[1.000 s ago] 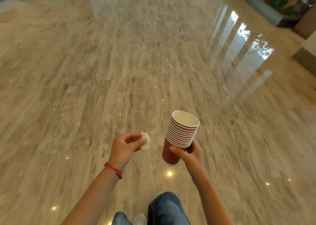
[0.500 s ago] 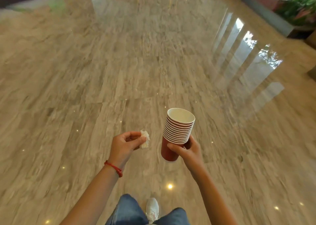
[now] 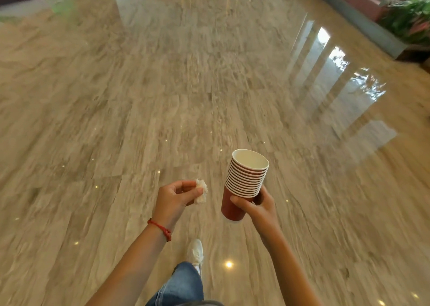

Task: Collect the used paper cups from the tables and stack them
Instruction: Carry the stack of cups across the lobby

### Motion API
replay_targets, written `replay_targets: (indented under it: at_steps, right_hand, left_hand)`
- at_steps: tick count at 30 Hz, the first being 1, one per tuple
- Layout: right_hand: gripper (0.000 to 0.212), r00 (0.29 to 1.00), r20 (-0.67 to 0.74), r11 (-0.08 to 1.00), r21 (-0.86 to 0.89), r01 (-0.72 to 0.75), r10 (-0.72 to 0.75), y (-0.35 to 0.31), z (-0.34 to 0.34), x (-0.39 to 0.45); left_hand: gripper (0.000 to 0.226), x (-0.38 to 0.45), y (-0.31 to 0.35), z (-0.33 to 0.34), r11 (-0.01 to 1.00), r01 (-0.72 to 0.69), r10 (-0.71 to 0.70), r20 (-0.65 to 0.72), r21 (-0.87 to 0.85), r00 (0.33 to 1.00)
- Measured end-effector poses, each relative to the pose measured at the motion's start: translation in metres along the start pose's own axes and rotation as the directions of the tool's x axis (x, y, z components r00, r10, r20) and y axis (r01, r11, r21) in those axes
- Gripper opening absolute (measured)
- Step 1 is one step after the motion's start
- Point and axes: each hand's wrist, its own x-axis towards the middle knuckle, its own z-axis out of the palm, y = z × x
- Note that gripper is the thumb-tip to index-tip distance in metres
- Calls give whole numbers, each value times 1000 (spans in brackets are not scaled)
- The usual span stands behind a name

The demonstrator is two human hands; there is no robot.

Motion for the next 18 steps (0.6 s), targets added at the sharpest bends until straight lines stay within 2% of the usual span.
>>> replay_targets:
  at_steps: [8, 18]
  right_hand:
    - [43, 999, -47, 1000, 5, -12, 13, -39, 12, 182]
    - [42, 996, -80, 1000, 10, -29, 30, -48, -3, 396]
  left_hand:
    - [16, 175, 74, 39, 998, -13, 11, 34, 55, 999]
    - [18, 382, 117, 100, 999, 13, -14, 18, 41, 1000]
